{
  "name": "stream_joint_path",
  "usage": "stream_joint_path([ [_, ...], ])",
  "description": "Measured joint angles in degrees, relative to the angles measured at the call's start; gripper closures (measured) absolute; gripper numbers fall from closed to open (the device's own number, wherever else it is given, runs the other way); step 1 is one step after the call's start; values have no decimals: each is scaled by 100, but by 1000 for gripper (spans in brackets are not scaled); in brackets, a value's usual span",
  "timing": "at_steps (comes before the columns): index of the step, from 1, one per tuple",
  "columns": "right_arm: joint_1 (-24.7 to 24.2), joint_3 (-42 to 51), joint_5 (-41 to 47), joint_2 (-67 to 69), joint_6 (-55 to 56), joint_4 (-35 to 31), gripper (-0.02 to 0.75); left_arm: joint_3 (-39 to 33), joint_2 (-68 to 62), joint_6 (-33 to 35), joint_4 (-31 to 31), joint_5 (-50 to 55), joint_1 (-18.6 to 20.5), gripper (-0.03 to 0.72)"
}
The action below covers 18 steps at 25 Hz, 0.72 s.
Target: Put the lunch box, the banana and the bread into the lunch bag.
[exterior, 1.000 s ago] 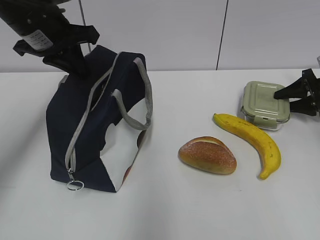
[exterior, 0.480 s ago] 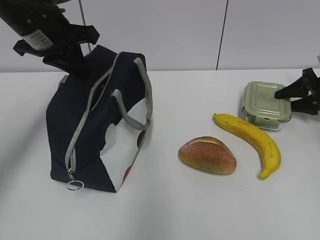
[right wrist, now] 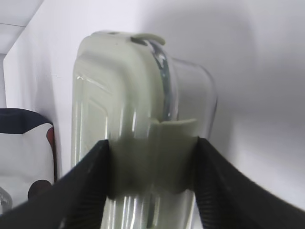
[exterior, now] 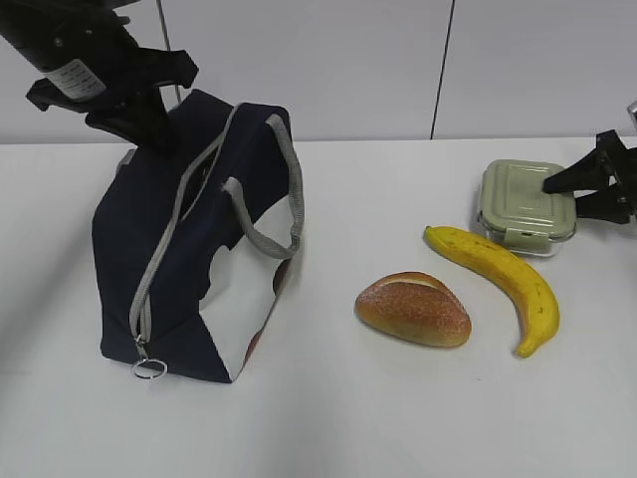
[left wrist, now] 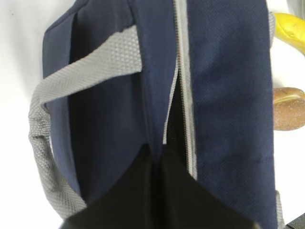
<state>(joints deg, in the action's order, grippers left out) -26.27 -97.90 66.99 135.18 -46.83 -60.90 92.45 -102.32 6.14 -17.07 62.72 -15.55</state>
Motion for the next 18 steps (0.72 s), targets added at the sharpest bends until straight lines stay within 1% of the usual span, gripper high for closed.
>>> stream_joint_path([
  [9,27,10,-7,-445,324,63,363,0,-17,-6,-11,-95,0,691],
  [11,62,10,-7,-628,500,73,363,0,-35,-120,-16,-107,0,691],
  [14,192,10,-7,-917,778,74,363,0,-36,-277,-16,-115,0,691],
  [18,507,20,15,-1344,1114,119,363,0,-36,-461,-16,-144,12,691],
])
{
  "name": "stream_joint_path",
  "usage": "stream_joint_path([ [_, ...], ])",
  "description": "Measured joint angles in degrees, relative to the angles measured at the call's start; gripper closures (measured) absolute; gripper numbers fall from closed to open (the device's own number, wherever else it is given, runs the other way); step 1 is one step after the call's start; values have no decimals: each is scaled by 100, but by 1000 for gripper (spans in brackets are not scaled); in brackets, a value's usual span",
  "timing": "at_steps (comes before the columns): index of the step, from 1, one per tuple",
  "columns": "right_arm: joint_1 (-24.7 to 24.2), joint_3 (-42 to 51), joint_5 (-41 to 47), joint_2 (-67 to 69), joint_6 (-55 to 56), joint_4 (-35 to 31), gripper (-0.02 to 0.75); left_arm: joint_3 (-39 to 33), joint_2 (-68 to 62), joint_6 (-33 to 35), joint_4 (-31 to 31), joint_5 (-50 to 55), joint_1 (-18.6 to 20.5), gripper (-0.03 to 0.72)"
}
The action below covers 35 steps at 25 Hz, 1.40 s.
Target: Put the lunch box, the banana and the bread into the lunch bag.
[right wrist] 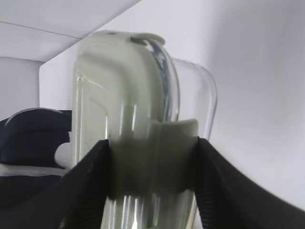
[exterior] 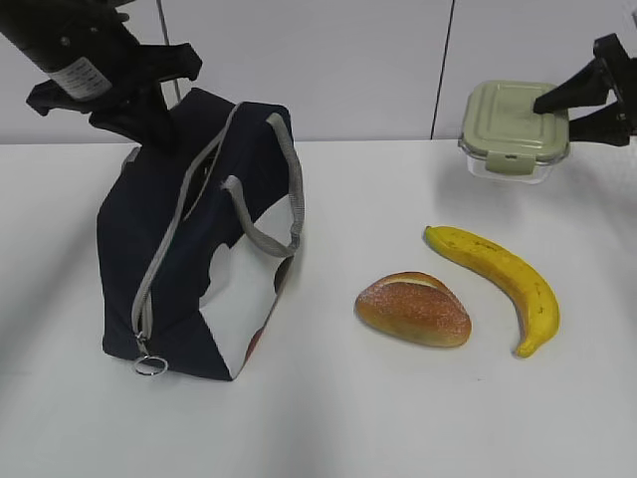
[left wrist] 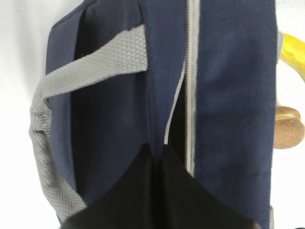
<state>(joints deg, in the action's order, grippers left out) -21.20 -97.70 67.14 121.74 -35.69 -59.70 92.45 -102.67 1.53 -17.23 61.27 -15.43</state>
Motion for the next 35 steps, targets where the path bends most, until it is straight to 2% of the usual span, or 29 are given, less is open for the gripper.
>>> stream_joint_path([
  [9,994,0,125,-928,611,90,363,0,0,-93,-137,-11,337,691],
  [20,2145,0,230,-1233,1337,-1,363,0,0,-93,-316,-11,347,691],
  [27,2737,0,230,-1233,1452,-141,363,0,0,-93,-325,-11,347,691],
  [35,3164,0,244,-1233,1546,-237,363,0,0,-93,-325,-11,347,691],
])
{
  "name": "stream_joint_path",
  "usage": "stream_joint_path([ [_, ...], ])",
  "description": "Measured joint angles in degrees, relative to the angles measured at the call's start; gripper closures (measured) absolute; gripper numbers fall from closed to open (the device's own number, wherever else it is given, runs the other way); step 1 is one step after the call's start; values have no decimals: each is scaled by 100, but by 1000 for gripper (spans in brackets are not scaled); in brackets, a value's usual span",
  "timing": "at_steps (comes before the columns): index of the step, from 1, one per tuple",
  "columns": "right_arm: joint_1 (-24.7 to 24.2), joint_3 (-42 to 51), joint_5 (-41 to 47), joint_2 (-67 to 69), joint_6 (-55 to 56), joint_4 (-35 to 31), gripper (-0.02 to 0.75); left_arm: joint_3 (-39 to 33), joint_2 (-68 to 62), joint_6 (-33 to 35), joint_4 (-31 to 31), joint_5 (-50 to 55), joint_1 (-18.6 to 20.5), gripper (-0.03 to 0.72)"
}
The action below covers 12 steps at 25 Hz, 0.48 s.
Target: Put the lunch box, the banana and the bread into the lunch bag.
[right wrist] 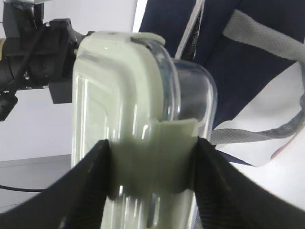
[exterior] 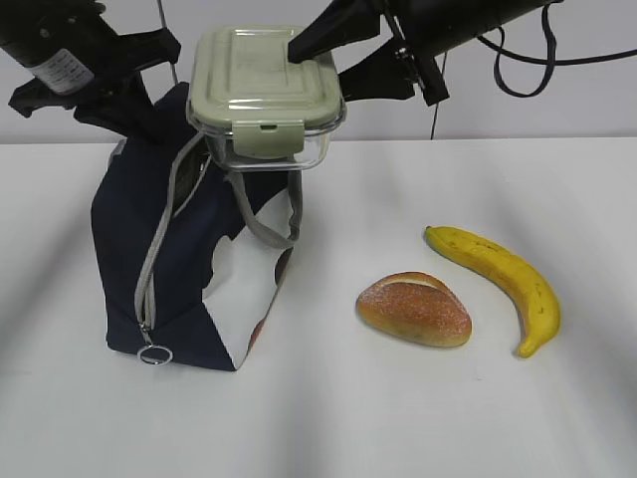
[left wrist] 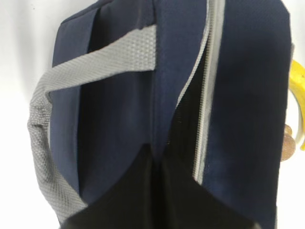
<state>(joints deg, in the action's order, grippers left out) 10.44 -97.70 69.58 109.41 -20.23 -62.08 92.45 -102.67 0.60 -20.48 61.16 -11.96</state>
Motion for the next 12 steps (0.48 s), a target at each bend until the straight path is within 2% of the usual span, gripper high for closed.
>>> stream_joint_path([
  [12,305,0,-278,442,80,25,363,0,0,0,-11,6,0,691],
])
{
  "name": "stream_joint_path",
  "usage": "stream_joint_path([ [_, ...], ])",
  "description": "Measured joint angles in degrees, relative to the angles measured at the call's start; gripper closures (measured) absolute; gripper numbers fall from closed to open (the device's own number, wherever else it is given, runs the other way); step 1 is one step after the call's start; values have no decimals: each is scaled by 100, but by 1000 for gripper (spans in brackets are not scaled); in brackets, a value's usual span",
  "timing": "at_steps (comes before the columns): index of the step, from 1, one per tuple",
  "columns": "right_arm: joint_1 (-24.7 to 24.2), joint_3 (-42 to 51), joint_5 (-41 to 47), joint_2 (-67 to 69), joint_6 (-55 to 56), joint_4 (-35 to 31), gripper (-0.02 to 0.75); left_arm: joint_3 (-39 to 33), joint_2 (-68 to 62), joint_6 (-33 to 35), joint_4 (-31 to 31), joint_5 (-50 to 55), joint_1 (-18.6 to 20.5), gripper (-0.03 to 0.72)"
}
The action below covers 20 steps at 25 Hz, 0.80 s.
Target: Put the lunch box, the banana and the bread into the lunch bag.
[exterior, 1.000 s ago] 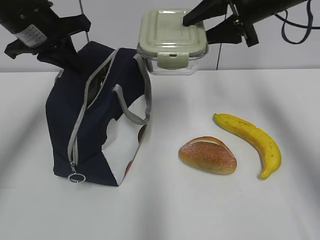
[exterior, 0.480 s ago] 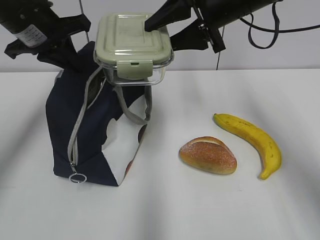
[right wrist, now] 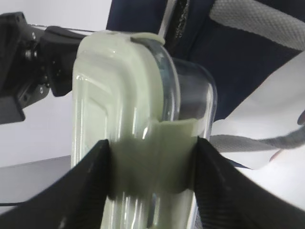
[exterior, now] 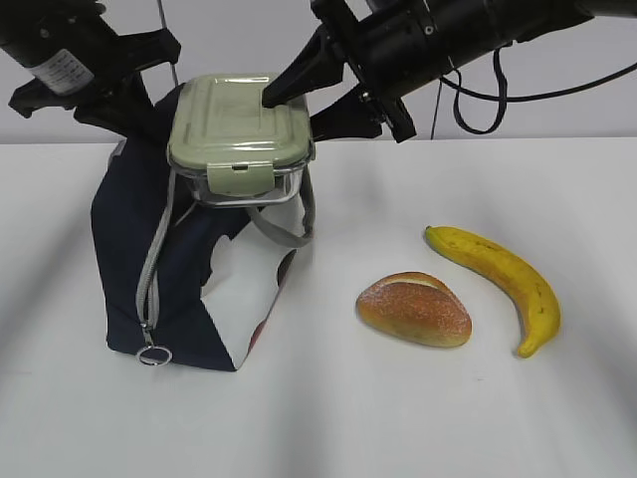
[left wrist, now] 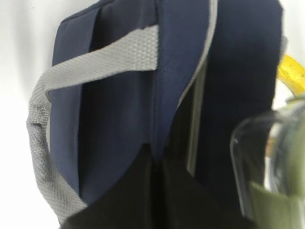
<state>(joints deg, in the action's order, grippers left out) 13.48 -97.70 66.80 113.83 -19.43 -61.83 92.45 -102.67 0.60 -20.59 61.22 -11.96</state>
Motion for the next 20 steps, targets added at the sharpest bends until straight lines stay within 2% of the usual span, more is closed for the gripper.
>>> stream_joint_path([
  [3,11,-41,-161,110,123,176,363,0,0,0,-5,24,0,691],
  [8,11,-264,-202,171,777,1491,363,0,0,0,-6,30,0,691],
  [12,45,-480,-213,171,1046,1887,363,0,0,0,-13,30,0,691],
  [20,712,-1080,-298,443,1856,2994,363,0,0,0,-140,30,0,691],
])
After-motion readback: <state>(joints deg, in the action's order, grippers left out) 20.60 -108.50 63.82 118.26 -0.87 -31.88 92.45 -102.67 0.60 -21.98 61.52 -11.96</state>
